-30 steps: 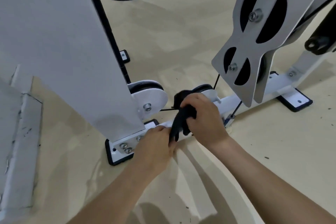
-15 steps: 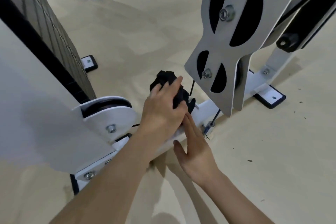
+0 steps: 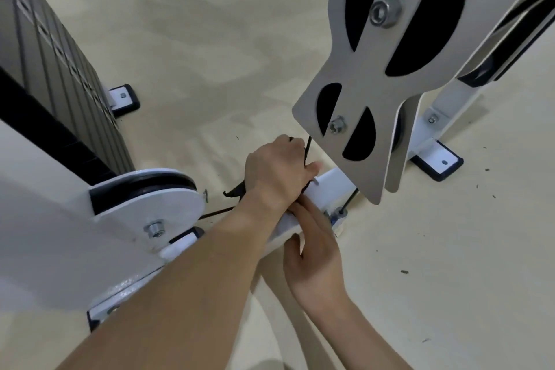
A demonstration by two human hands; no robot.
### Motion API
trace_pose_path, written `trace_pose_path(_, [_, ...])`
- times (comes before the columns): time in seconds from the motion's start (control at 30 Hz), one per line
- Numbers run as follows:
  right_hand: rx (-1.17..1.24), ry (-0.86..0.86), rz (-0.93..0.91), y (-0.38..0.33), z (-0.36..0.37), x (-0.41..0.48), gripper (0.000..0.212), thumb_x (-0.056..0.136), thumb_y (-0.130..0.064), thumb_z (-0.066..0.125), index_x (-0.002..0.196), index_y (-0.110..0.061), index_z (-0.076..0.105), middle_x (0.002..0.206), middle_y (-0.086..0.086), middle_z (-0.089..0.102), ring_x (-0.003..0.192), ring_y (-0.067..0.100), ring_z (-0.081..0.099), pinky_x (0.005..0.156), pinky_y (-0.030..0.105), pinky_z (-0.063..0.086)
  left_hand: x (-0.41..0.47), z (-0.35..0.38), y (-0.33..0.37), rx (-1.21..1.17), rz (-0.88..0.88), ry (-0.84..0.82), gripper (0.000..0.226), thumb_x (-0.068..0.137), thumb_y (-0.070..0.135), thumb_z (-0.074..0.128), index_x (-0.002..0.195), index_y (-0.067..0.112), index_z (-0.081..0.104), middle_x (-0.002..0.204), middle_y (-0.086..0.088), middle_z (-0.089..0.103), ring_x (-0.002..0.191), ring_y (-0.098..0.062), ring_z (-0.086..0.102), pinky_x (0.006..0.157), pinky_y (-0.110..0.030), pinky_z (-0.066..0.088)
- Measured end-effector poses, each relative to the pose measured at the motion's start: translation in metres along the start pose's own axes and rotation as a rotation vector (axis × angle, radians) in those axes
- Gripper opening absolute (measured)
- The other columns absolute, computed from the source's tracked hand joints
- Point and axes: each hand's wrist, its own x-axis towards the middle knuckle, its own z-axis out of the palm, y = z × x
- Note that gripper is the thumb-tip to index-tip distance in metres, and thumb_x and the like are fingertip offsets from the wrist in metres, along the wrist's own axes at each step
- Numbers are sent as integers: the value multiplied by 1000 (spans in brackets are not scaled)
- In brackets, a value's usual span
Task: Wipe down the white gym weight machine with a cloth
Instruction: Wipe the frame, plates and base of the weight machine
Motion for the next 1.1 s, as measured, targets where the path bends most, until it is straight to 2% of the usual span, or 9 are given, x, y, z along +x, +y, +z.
trace_pose_path(0.17, [-67, -31, 54, 0, -3, 2, 64, 75, 17, 48, 136, 0, 43, 146, 3, 37, 139, 26, 38, 104, 38, 44, -65, 20, -19, -50, -83, 226, 53, 94, 28, 54, 143, 9, 42, 121, -15, 57, 96, -29, 62, 71, -37, 52])
trace_pose_path(0.33, [-300, -272, -40, -10, 5, 1, 69, 76, -7, 32, 144, -1, 39, 151, 10, 37, 142, 24, 33, 113, 39, 32, -128, 25, -32, 154, -27, 139, 61, 82, 14, 52, 138, -9, 43, 109, -22, 65, 100, -33, 64, 92, -39, 51])
trace_pose_path(0.43, [-362, -403, -15, -11, 8, -11, 70, 76, -11, 36, 145, -5, 38, 152, 5, 38, 143, 24, 32, 96, 41, 45, -156, 19, -39, 188, 113, 114, 56, 86, 15, 32, 137, 1, 50, 124, -19, 63, 117, -32, 60, 99, -43, 48])
trace_pose_path(0.57, [-463, -429, -167, -24, 7, -24, 58, 78, -16, 39, 130, 1, 57, 140, 16, 52, 132, 34, 47, 81, 42, 52, -192, -1, -74, 323, 316, 64, 52, 88, 18, 35, 134, 4, 55, 134, -19, 57, 123, -31, 56, 97, -43, 51])
trace_pose_path(0.73, [-597, -949, -169, -54, 6, -33, 68, 95, -29, 44, 155, -21, 12, 163, 9, 2, 150, 25, 0, 112, 45, 26, -213, -55, -126, 637, 576, -128, 56, 84, 22, 59, 137, 6, 50, 133, -21, 56, 122, -32, 56, 95, -39, 52])
trace_pose_path(0.8, [-537, -1049, -207, -73, 3, -24, 65, 92, -21, 47, 152, -22, 22, 157, 5, 22, 144, 24, 17, 110, 40, 30, -218, -78, -147, 745, 680, -132, 45, 92, 13, 42, 135, 8, 53, 131, -20, 58, 120, -30, 59, 96, -38, 51])
trace_pose_path(0.87, [-359, -1120, -172, -95, 3, -15, 58, 87, -7, 48, 143, -15, 39, 140, 5, 46, 131, 28, 40, 104, 39, 37, -232, -92, -166, 767, 725, -275, 51, 96, 16, 41, 145, 2, 38, 143, -26, 45, 131, -34, 47, 106, -40, 42])
trace_pose_path(0.97, [-242, -1241, -26, -131, 12, -5, 59, 89, -1, 45, 142, -24, 41, 139, 5, 52, 123, 29, 53, 101, 43, 44, -269, -93, -195, 575, 372, -503, 71, 92, 11, 50, 153, 11, 13, 156, -14, 25, 137, -30, 37, 105, -38, 41])
trace_pose_path(1.1, [-446, -1323, -199, -162, 43, -12, 61, 87, -6, 45, 142, -32, 38, 139, -8, 49, 115, 12, 50, 95, 26, 41, -306, -80, -221, -298, -423, 51, 48, 87, 5, 50, 128, 28, 59, 113, 9, 68, 97, -15, 65, 78, -14, 46])
